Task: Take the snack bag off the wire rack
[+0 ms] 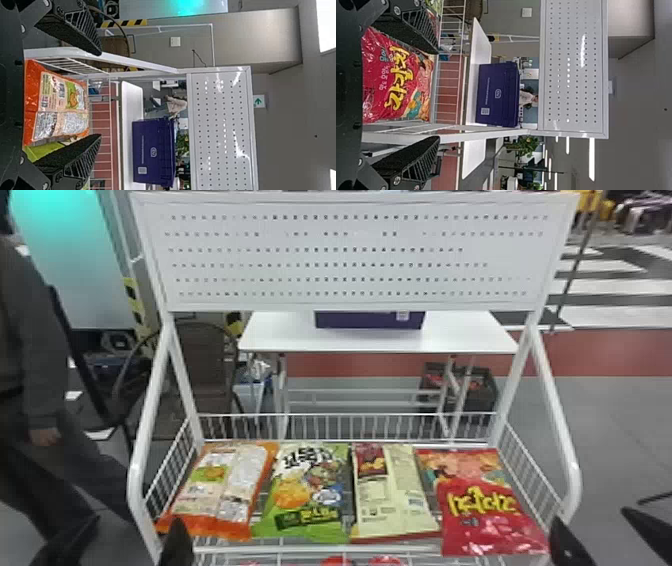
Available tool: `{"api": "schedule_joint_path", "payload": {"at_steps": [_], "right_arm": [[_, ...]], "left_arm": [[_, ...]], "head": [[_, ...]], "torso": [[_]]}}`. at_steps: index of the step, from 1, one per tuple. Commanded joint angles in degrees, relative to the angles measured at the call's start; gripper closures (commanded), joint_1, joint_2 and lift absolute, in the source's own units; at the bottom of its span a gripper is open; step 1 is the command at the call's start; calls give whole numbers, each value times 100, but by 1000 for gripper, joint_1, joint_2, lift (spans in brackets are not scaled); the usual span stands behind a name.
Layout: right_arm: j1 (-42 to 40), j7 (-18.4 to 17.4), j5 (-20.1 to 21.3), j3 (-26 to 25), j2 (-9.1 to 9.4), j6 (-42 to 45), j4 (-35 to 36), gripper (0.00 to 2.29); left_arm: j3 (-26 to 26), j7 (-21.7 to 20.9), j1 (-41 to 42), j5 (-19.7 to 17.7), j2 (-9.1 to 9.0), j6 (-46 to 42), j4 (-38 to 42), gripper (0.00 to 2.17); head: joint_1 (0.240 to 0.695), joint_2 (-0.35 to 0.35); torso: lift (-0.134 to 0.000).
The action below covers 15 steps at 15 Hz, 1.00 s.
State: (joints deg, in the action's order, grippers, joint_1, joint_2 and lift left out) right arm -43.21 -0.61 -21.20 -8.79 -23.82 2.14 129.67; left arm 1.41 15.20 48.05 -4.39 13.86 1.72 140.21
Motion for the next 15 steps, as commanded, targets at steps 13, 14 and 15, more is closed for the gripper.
{"api": "schedule_joint_path", "payload": {"at_steps": [13,14,15], "right_arm": [[1043,-27,168,686,0,-439,-838,134],[1218,-35,212,835,18,-474,-979,134],[1438,-44,291,1002,53,-527,-1146,134]], "left_arm": [[-9,1,100,18,21,0,138,164],[-26,1,126,18,21,0,138,164],[-35,1,152,18,29,0,147,164]], "head": [[499,0],[499,0],[499,0]], "torso": [[0],[0],[0]]}}
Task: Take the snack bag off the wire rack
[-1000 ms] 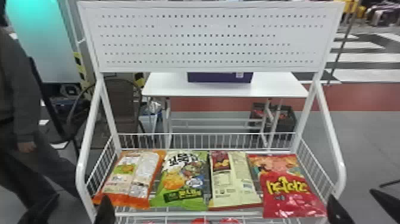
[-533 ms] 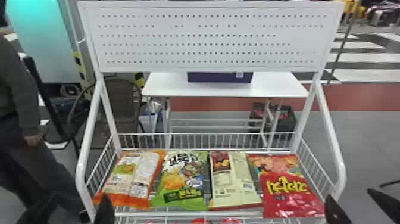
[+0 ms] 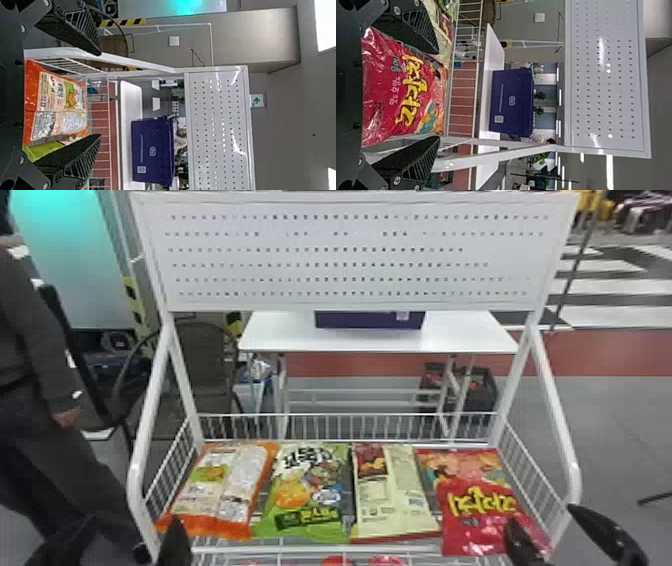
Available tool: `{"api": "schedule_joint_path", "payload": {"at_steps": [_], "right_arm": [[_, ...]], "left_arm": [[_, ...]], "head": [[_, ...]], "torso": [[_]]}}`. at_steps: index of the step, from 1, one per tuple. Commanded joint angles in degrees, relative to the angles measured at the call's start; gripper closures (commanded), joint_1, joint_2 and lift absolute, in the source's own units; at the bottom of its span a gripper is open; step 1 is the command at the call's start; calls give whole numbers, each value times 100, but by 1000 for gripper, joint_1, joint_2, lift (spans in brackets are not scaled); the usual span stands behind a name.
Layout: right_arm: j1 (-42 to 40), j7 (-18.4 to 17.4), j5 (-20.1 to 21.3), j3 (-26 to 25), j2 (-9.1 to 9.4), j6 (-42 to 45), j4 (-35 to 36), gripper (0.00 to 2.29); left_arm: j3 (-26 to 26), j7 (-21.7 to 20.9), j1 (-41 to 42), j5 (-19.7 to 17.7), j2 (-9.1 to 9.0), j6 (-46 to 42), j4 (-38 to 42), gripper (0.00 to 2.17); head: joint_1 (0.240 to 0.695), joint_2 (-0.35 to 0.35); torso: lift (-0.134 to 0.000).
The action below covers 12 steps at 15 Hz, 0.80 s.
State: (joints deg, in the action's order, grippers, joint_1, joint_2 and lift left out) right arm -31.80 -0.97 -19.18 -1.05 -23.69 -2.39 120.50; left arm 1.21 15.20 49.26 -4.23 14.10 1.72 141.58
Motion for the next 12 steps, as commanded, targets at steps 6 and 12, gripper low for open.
{"api": "schedule_joint_path", "payload": {"at_steps": [6,12], "right_arm": [[1483,-61,643,896,347,-601,-1345,134],[1879,-307,635,975,400,-619,-1917,134]], "left_arm": [[20,0,75,71,5,0,10,164],[2,0,32,62,14,0,-70,164]], "head": [[499,0],[499,0]], "torso": [[0],[0]]}}
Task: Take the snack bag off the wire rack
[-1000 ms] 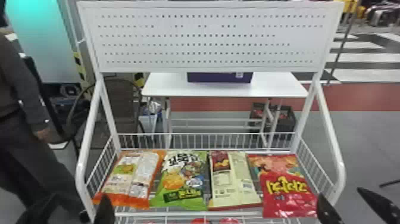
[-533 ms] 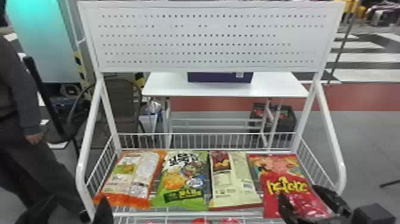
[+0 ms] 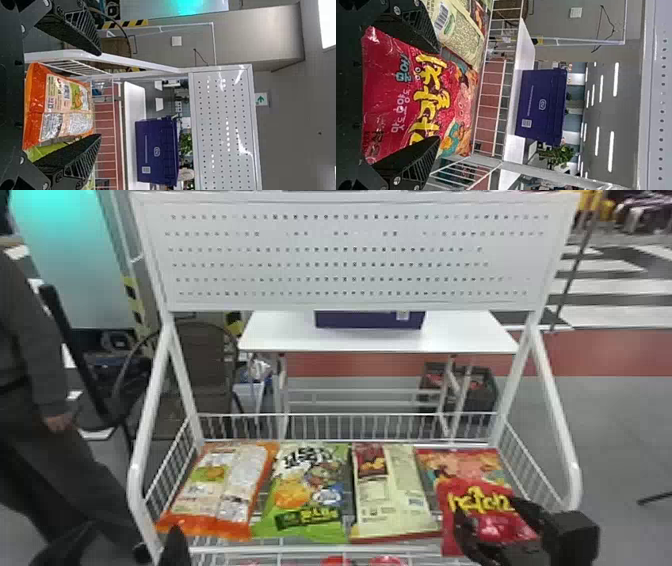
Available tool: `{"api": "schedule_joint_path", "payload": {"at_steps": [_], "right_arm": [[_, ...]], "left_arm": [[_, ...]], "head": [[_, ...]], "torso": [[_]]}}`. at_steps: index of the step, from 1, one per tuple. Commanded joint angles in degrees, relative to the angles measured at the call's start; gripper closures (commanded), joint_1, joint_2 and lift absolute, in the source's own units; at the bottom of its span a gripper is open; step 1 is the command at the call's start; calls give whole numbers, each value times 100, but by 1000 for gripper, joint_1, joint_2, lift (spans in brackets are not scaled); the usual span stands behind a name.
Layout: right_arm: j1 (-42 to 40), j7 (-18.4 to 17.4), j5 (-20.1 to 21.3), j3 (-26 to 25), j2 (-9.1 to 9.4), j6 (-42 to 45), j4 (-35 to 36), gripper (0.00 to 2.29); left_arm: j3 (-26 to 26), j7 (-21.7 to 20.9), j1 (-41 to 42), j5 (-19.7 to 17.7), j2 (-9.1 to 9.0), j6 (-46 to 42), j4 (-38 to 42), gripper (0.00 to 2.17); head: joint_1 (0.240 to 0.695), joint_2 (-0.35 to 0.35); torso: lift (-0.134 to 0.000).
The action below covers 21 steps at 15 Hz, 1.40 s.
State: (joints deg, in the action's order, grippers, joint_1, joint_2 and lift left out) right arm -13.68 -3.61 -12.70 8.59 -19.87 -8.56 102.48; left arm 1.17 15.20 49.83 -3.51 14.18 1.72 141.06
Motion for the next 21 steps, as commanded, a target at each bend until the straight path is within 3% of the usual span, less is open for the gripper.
{"api": "schedule_joint_path", "payload": {"at_steps": [1,6,10,12,15,21], "right_arm": [[103,-60,-31,11,44,-19,-158,134],[173,-60,-66,11,106,-72,-343,140],[182,-60,-136,-7,115,-300,-378,282],[182,-60,-171,-51,115,-564,-378,606],[120,-60,-224,-86,124,-564,-255,1774],[-249,-69,-312,-288,115,-388,413,1919]], "left_arm": [[-3,0,-35,-9,6,0,-35,164],[-3,0,-105,-35,15,0,-96,164],[-3,-9,-167,-70,15,18,-140,164],[15,-9,-211,-70,15,88,-149,164],[15,-9,-246,-70,15,123,-158,164],[23,-9,-220,-70,15,141,-114,164]], "head": [[499,0],[499,0],[499,0],[499,0],[499,0],[499,0]], "torso": [[0],[0],[0],[0],[0],[0]]}}
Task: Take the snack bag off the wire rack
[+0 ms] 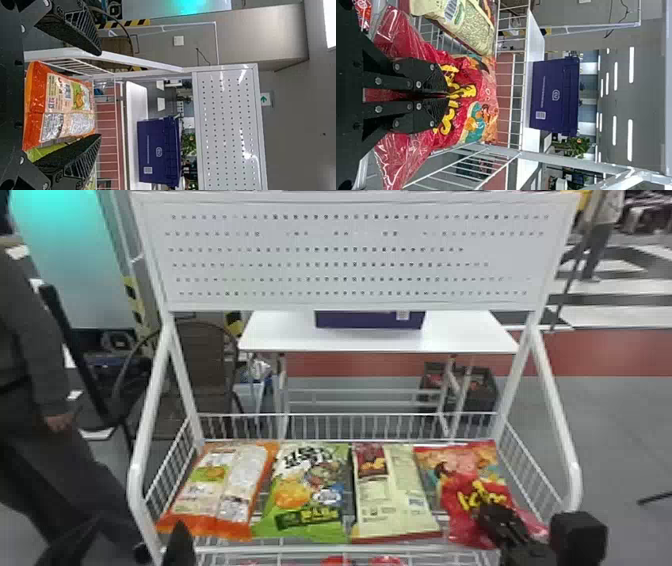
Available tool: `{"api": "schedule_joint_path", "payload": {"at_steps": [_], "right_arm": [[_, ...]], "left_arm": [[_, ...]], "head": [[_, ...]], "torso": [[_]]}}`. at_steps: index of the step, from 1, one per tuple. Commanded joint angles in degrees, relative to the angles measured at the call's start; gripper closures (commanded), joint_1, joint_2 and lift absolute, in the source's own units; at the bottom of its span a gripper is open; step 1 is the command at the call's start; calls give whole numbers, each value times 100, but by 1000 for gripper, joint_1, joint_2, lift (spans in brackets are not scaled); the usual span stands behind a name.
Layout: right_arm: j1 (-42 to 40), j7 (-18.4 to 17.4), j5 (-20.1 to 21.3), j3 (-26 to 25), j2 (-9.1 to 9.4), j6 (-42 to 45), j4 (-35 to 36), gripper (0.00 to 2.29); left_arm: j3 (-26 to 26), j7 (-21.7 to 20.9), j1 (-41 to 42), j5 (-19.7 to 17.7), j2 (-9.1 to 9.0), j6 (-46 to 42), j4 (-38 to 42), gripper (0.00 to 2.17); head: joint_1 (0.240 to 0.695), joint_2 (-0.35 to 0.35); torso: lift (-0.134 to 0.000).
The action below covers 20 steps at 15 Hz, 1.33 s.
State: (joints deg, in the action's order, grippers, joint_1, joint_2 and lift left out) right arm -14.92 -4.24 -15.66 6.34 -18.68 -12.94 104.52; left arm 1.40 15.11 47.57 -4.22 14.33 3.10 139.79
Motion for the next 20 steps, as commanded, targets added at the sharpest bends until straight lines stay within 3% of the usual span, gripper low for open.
{"api": "schedule_joint_path", "payload": {"at_steps": [1,7,13,20], "right_arm": [[-230,-42,-51,-98,-21,103,403,1919],[-1100,-51,-464,-406,-215,138,1774,1919],[-2568,-490,-394,-538,-768,1281,2969,1919],[-3148,-517,-517,-863,-777,1597,3083,1919]], "left_arm": [[0,0,7,0,0,2,30,164],[9,0,33,9,0,20,74,164],[-8,9,95,9,0,-15,118,164],[-17,0,147,9,0,-50,136,164]], "head": [[499,0],[499,0],[499,0],[499,0]], "torso": [[0],[0],[0],[0]]}}
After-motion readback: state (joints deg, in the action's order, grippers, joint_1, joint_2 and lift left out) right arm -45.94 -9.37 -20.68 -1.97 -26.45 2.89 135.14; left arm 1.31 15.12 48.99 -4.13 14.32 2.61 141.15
